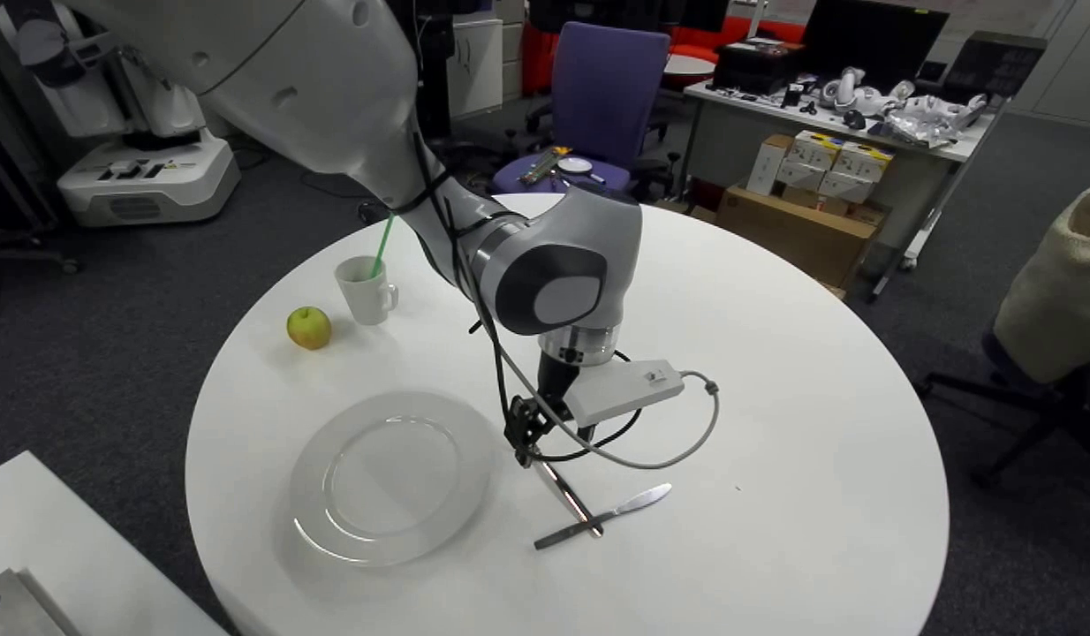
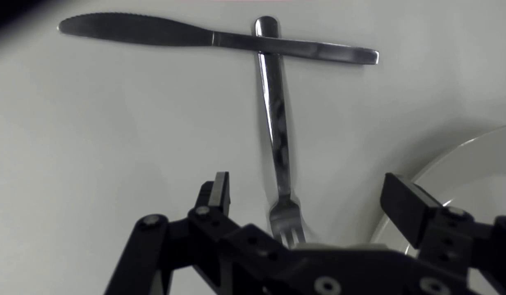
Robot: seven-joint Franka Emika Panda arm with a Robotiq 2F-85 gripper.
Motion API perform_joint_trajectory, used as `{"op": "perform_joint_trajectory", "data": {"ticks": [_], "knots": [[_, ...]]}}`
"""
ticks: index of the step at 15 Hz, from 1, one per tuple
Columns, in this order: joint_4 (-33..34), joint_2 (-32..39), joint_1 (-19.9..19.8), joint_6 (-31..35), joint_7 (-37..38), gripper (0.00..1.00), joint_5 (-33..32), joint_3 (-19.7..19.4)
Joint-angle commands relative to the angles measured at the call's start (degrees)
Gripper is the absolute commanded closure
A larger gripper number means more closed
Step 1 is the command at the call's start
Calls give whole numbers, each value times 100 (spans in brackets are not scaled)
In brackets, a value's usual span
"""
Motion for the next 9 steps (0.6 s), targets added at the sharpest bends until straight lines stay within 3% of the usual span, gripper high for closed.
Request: {"op": "perform_joint_trajectory", "data": {"ticks": [1, 9], "knots": [[410, 238, 118, -233, -96, 0, -211, -125], [352, 530, 307, 312, 98, 0, -577, -186]]}}
